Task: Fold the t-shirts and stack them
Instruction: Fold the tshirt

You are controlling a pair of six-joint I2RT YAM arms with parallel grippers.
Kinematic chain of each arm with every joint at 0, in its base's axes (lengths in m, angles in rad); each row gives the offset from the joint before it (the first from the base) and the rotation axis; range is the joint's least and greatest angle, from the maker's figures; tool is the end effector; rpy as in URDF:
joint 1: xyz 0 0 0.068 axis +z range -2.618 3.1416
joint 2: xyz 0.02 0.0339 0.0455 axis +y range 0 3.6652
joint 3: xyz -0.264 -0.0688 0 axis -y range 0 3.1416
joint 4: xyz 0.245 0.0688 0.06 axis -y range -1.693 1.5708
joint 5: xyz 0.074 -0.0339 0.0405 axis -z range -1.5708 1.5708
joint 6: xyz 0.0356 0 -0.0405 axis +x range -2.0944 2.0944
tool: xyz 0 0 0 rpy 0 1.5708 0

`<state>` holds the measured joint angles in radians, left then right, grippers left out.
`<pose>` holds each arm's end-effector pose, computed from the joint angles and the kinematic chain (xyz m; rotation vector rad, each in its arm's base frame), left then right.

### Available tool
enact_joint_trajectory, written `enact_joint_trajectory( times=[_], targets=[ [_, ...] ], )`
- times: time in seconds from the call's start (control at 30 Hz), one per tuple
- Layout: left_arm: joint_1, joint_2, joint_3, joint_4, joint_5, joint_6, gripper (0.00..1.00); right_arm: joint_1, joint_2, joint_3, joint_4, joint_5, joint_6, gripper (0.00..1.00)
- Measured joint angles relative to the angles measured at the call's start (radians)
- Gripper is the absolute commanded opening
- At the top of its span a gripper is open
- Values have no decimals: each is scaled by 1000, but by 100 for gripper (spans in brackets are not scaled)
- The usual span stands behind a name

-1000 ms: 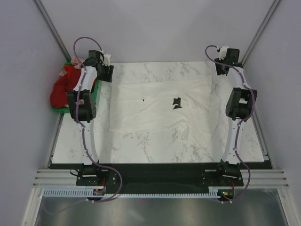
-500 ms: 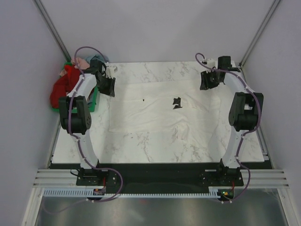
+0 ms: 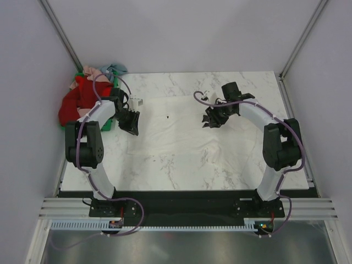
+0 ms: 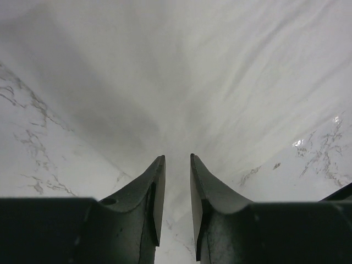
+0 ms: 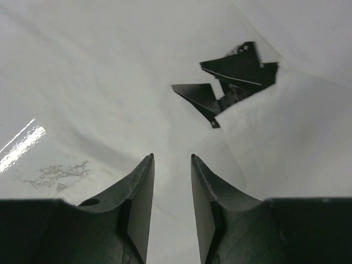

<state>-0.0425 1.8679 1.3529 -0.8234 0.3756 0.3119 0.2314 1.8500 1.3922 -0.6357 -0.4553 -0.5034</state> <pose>0.3638 -0.0285 0.1932 0.5592 2.7675 -0.4873 0.3738 0.1042 0.2187 -1.0570 2.3435 0.5045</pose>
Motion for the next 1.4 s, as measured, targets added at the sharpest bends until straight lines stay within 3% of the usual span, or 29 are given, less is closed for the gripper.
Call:
enact_joint_trajectory(
  times=[0.13,0.4,1.13,1.4],
  targets=[
    [-6,-30,-55,1,0,4,31,72,0,-21,23,30,-22,39],
    [-8,-52,-146,1,-6,5,30,61,72,2,98,132,-35,37],
    [-8,-59,-144,8,-7,12,28,61,164,48,124,233,-67,31],
    [-8,-58,-142,9,-7,14,28,61,168,49,122,248,-77,22]
  ],
)
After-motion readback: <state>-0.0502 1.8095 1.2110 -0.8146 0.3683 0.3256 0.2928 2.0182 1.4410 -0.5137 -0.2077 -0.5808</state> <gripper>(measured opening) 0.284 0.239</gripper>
